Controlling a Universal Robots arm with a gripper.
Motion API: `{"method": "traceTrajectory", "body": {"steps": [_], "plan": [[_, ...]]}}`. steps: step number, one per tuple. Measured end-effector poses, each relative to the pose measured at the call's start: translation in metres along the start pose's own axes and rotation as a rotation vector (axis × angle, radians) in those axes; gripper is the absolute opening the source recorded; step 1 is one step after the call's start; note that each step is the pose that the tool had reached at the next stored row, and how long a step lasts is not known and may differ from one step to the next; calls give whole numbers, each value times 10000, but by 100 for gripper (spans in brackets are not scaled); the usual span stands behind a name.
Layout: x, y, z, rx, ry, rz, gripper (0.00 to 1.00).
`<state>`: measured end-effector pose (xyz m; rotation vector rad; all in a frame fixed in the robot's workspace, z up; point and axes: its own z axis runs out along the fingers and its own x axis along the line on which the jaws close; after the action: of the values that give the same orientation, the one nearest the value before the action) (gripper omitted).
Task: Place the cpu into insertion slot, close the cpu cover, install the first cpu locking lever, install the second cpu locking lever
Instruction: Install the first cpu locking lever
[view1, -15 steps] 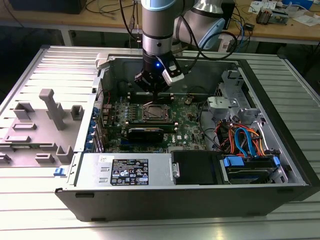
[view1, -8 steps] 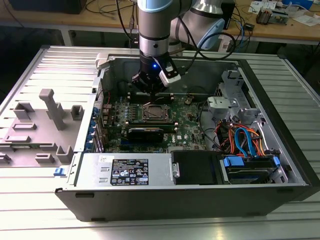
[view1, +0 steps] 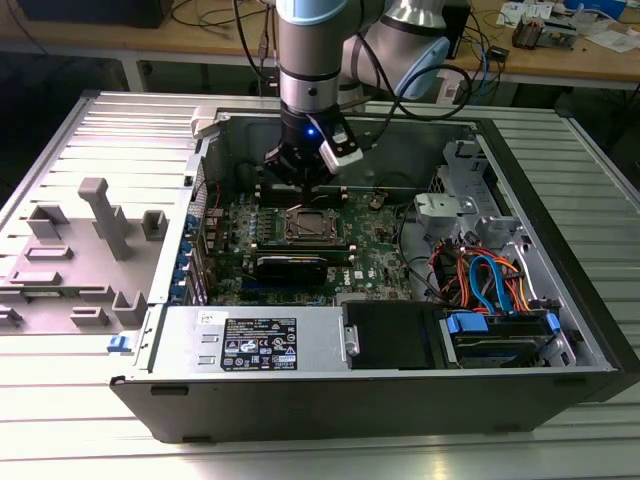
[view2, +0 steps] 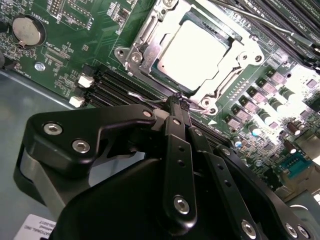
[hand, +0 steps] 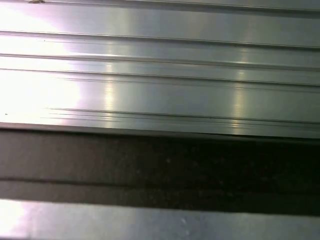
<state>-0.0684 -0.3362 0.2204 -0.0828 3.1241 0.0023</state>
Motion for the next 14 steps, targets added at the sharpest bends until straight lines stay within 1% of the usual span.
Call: {"method": "traceTrajectory", "body": {"steps": [4, 7, 14], "plan": [[-37, 5, 0, 1, 0, 0, 11], [-86, 9, 2, 1, 0, -2, 11], [-109, 17, 13, 0, 0, -9, 11]]}}
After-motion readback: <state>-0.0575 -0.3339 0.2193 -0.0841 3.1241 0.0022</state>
